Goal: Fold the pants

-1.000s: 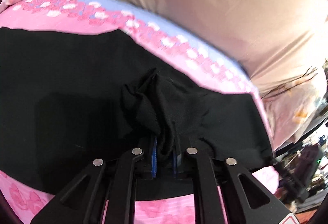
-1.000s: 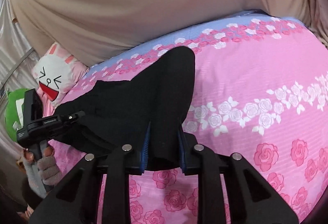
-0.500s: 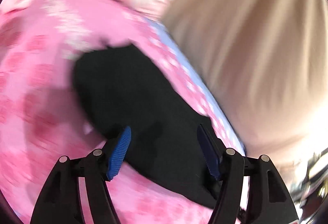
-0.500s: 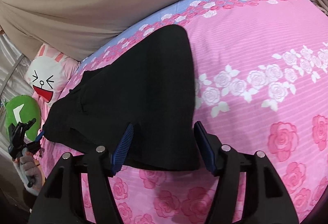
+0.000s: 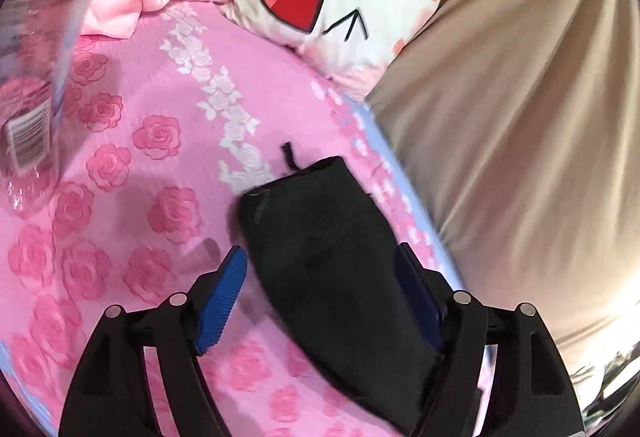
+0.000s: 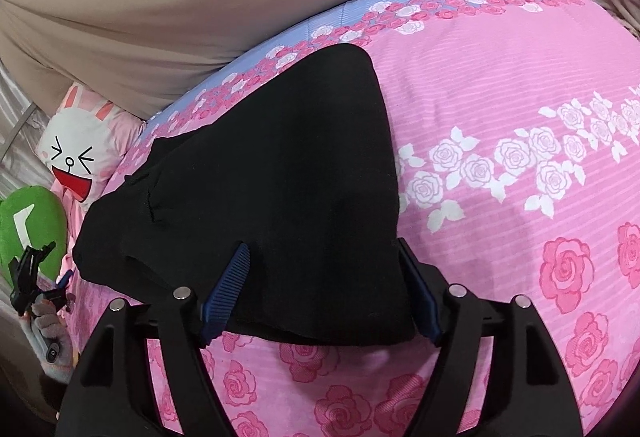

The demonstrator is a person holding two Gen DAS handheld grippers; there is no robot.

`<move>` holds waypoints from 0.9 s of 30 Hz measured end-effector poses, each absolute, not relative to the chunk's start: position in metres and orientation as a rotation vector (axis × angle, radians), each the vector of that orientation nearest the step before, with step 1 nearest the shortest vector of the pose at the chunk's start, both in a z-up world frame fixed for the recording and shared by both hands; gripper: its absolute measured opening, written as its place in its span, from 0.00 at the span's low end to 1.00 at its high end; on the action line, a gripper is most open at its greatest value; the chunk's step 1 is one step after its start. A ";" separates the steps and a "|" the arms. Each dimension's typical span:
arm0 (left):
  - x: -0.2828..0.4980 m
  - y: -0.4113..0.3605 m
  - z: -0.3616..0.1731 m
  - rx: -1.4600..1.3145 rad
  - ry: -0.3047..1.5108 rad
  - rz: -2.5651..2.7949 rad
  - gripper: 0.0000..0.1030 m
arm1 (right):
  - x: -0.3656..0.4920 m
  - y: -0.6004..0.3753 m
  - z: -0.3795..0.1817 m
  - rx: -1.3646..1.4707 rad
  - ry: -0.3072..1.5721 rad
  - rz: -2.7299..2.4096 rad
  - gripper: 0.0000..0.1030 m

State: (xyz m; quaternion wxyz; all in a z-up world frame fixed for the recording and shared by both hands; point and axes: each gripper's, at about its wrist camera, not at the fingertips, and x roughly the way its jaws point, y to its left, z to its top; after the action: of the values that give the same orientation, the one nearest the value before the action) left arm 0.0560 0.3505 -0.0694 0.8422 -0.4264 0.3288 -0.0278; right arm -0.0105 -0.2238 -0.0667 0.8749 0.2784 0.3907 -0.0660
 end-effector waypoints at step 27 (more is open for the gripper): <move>0.066 0.204 -0.006 -0.599 0.734 -0.374 0.25 | -0.114 -0.308 -0.040 0.535 0.716 -0.385 0.36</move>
State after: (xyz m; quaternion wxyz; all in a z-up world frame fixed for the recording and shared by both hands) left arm 0.0656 0.2045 -0.0059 0.8731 -0.2866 0.3514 -0.1791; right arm -0.1144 -0.3084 -0.0400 0.8839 0.2569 0.3442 -0.1852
